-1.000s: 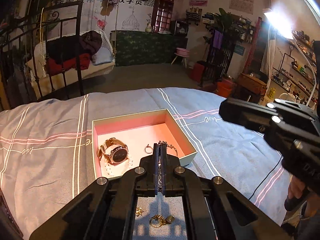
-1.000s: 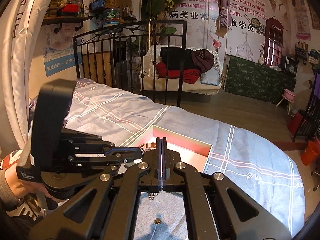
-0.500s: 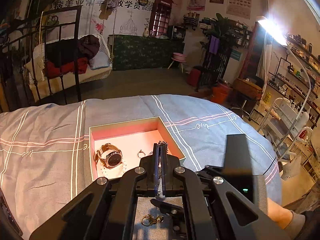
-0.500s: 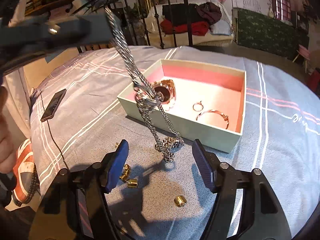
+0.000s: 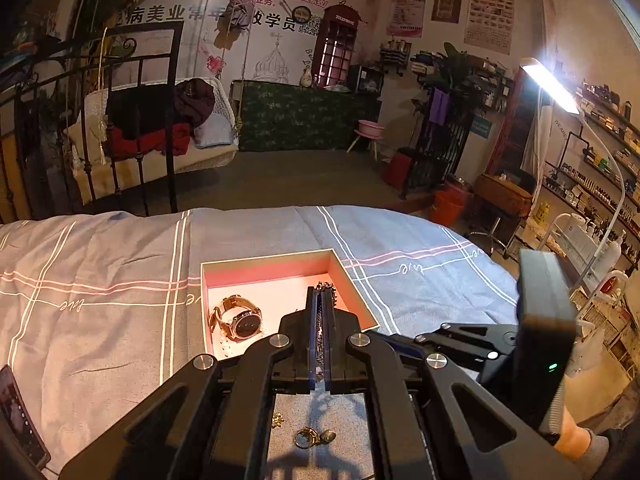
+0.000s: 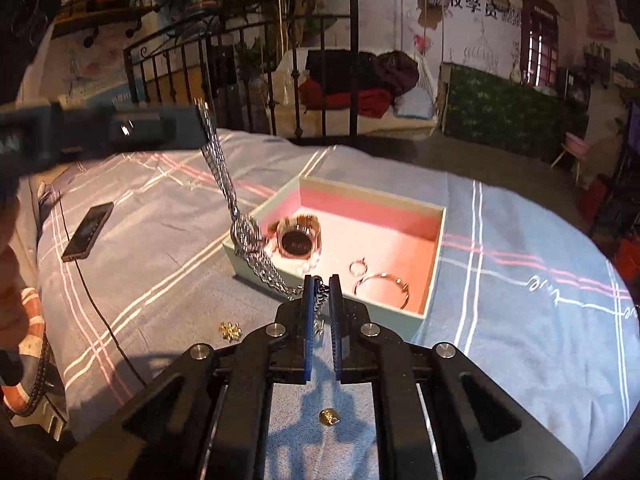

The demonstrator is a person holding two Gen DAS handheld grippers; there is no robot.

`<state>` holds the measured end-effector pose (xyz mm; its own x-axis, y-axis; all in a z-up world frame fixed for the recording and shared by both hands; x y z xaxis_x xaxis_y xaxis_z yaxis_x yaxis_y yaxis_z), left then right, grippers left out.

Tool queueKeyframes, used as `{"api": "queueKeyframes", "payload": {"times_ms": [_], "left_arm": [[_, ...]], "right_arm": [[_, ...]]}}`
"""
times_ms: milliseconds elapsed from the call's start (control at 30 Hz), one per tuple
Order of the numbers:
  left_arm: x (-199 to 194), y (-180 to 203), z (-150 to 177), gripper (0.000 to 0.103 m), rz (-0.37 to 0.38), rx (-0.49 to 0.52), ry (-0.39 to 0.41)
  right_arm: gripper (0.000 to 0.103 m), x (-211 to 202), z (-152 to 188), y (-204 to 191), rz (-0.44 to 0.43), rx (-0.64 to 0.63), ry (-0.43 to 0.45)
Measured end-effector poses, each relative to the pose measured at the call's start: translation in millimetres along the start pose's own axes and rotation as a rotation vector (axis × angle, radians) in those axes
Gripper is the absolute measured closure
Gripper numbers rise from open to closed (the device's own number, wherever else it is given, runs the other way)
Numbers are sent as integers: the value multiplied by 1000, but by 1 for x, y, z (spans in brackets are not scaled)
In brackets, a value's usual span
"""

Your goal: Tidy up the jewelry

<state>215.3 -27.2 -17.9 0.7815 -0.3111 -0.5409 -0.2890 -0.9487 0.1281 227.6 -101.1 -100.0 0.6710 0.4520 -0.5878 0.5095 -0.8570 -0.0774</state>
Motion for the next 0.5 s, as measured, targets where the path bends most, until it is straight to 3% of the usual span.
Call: {"api": "queueKeyframes", "payload": {"times_ms": [233, 500], "left_arm": [[-20, 7, -27, 101, 12, 4, 73], [-2, 3, -51, 101, -16, 5, 90]], "right_arm": [[96, -47, -58, -2, 27, -69, 121], [95, -50, -101, 11, 44, -95, 148]]}}
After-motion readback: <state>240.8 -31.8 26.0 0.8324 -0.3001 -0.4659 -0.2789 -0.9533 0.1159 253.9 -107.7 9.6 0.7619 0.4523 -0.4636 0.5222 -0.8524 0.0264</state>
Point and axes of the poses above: each gripper's, at about its wrist camera, not at the fingertips, and x roughly the way its jaws point, y to its right, z to its underside, the point moved 8 cm from there along x, roughly the way its jaws point, and after that the axes turned 5 degrees about -z, right-handed, at the moved point
